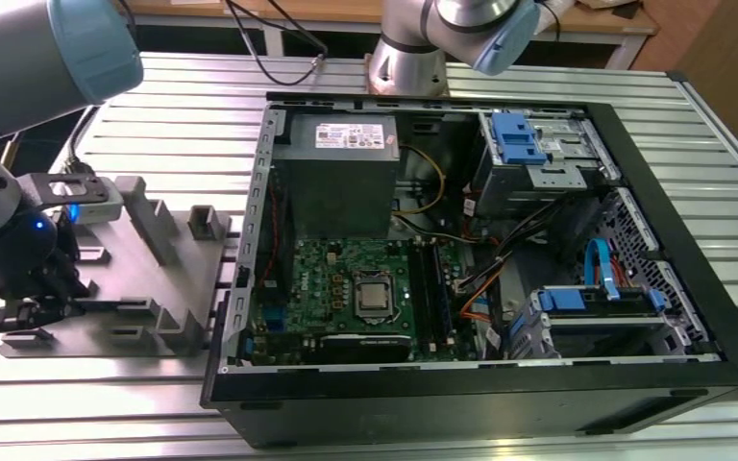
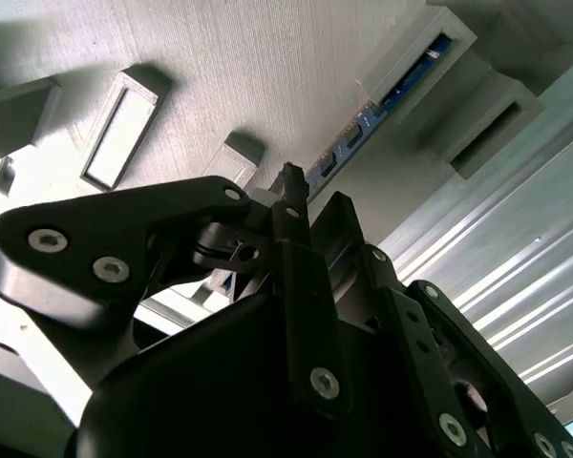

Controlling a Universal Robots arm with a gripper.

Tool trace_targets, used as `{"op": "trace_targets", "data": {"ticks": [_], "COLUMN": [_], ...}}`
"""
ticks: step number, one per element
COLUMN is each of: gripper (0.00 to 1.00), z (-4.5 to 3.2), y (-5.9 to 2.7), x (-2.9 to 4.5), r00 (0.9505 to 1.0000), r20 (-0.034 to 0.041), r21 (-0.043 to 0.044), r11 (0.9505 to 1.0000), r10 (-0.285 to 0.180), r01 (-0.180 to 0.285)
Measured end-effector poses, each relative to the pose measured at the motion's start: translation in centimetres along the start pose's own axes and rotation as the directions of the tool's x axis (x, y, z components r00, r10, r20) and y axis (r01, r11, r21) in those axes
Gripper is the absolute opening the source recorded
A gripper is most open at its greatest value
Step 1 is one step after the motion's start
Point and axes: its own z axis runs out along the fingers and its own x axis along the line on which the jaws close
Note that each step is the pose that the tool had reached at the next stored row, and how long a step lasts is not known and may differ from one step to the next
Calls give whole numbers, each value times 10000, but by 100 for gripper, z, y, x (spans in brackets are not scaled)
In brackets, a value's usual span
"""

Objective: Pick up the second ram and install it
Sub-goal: 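Pick up the second ram and move it above second insertion slot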

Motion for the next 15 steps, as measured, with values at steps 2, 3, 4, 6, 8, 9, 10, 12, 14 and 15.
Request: {"op": "trace_targets", "data": {"ticks": [2,3,4,6,8,9,10,12,14,15], "gripper": [27,27,27,27,26,18,18,18,18,18], "z": [0,0,0,0,0,0,0,-2,-6,-7], "y": [0,0,0,0,0,0,0,0,0,0], "x": [0,0,0,0,0,0,0,0,0,0], "r00": [10000,10000,10000,10000,10000,10000,10000,10000,10000,10000], "r20": [0,0,0,0,1,1,1,2,5,8], "r21": [0,0,0,0,1,1,1,3,4,6], "r11": [10000,10000,10000,10000,10000,10000,10000,10000,10000,10000], "r10": [5,7,10,14,18,21,23,27,50,75], "r01": [-5,-7,-10,-14,-18,-21,-23,-27,-50,-75]}}
